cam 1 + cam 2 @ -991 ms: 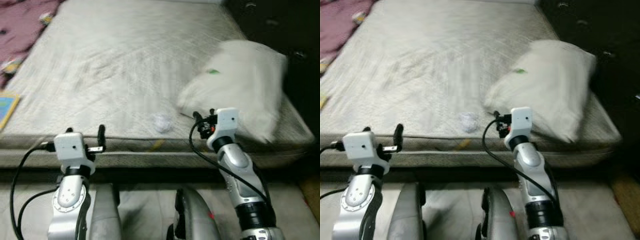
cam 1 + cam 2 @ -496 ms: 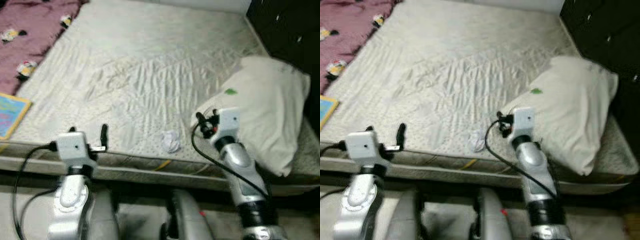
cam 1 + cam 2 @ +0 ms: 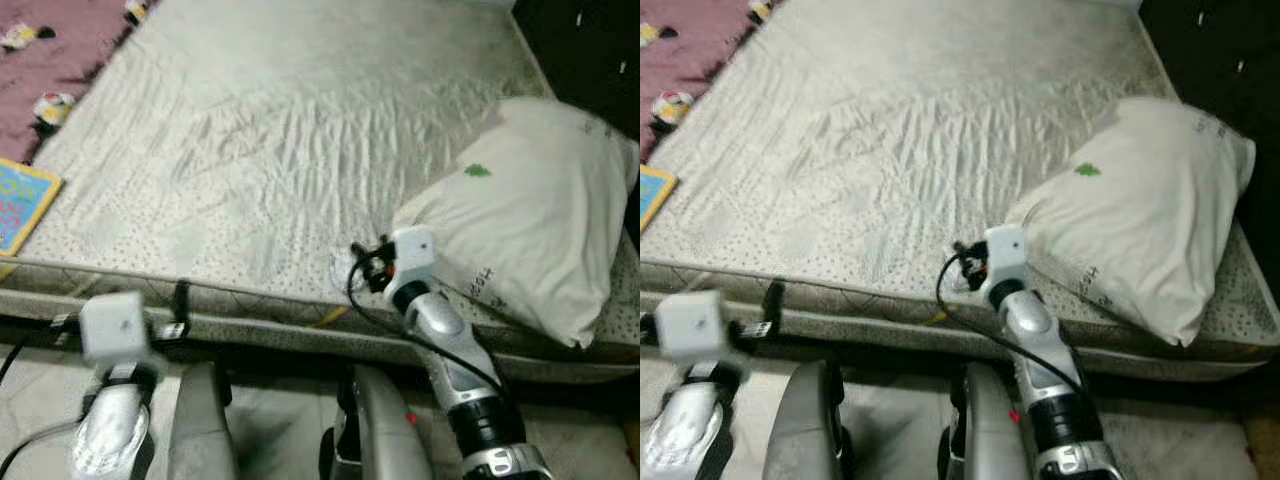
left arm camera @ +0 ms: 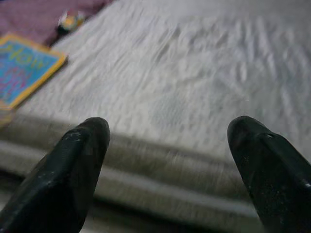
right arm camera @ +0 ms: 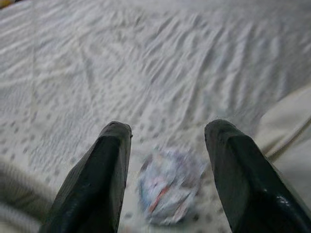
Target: Clean up the room
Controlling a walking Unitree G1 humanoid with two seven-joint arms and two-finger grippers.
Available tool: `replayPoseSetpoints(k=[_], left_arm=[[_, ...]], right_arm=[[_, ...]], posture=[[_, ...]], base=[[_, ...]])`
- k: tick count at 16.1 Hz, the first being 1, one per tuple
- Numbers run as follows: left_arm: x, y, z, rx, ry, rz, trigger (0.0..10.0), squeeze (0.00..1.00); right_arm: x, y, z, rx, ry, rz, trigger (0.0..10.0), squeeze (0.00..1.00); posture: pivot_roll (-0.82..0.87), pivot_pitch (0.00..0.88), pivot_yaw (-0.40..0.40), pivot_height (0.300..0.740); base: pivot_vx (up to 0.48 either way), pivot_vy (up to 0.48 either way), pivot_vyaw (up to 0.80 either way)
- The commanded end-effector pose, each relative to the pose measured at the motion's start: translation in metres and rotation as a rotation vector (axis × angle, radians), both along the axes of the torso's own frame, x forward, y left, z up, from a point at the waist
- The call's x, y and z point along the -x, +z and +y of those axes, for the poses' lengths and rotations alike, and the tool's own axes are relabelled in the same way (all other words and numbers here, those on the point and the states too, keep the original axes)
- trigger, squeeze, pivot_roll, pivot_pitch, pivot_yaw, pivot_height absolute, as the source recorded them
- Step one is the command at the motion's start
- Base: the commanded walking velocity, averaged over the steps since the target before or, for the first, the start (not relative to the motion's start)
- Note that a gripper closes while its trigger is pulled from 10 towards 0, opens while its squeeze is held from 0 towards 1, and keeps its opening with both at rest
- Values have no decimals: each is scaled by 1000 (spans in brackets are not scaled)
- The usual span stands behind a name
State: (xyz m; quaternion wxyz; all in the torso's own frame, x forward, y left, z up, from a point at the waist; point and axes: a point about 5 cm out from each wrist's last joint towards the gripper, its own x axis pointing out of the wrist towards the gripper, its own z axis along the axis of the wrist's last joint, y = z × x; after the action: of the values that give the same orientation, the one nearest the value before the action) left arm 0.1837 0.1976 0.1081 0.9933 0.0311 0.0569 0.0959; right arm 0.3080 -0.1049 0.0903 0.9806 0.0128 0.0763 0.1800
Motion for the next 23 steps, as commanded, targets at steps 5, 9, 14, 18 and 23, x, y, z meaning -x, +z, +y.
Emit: replayPoseSetpoints(k=[5,9,14,18,23], left_arm=[[18,14,-2,4,2,31,10000,0],[26,17,0,4,12,55,10000,0],[32,19,-7,21,8,69,10000,0],[33,19,-10,28,13,72,10000,0],[30,21,-11,23,15,69,10000,0]], right_arm=[[-9,4,38,-11,136,-39,10000,0],[-22,10,52,-14,129,-84,10000,0],[-40,20,59,29,13,-145,10000,47],[-51,29,63,68,-56,-172,10000,1000],[-54,10,52,318,-102,-96,10000,0]], posture=[[134,331,-100,552],[155,363,-94,552],[172,366,-108,552],[185,361,-118,552],[204,360,-138,552]], base=[[0,0,0],[0,0,0],[0,0,0],[0,0,0],[0,0,0]])
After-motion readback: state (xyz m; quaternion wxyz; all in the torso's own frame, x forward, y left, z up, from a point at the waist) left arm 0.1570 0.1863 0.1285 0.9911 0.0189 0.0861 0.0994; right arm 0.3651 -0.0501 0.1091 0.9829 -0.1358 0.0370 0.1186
